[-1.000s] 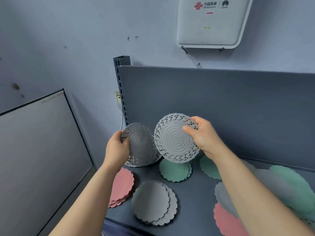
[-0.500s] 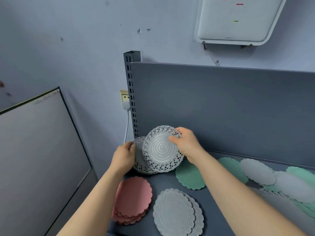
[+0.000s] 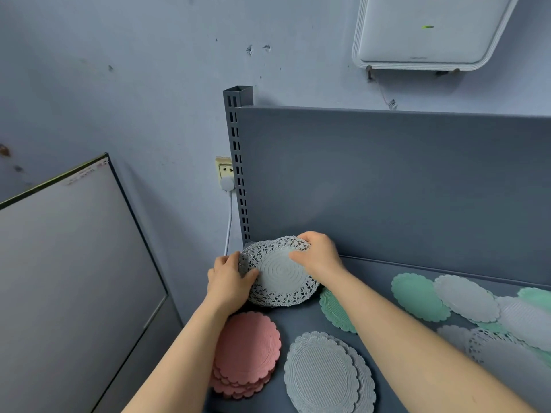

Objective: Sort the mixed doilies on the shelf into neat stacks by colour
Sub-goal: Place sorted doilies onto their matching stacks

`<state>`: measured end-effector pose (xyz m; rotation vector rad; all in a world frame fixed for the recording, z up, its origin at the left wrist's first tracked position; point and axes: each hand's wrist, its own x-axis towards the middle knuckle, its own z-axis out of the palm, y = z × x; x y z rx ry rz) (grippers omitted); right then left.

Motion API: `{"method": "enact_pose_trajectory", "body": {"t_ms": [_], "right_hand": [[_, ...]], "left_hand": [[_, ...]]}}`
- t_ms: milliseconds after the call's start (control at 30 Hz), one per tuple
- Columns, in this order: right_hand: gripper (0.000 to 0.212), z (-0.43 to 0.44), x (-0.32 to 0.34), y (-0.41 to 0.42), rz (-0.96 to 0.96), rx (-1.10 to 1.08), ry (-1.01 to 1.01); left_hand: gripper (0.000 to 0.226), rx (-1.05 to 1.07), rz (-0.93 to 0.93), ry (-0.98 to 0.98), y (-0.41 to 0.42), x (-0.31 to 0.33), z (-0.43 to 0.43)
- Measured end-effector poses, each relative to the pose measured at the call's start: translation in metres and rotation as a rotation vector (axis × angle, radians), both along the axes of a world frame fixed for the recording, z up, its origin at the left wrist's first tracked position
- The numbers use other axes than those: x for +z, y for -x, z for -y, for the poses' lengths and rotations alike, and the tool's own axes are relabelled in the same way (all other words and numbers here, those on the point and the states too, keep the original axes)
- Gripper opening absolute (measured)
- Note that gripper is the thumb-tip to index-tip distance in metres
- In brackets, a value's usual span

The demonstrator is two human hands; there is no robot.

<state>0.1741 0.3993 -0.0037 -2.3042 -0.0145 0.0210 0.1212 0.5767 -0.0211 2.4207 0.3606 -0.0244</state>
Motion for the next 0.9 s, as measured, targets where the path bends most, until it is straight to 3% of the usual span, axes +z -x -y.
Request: {"method": "enact_pose_trajectory", "body": {"t_ms": [167, 467, 600, 900], "right_hand": [[0.049, 0.001, 0.006, 0.010, 0.101, 0.062, 0.346], [0.042, 0.065, 0.043, 0.074, 0.226, 0.102, 0.508], [0.043, 0.122, 0.053, 0.112, 0.214, 0.028, 0.549], [0.042, 0.289, 0.043, 0.185, 0.058, -0.167, 0.556]], "left_hand": [[0.061, 0.025, 0.087, -0.165, 0.005, 0.003, 0.005], [0.036, -0.181, 0.432, -0.437, 0.031, 0.041, 0.070], [0.022, -0.332, 0.589, -0.459, 0.052, 0.046, 0.127], [0.027, -0.639, 0.570, -0.342, 0.103, 0.033, 0.297]]}}
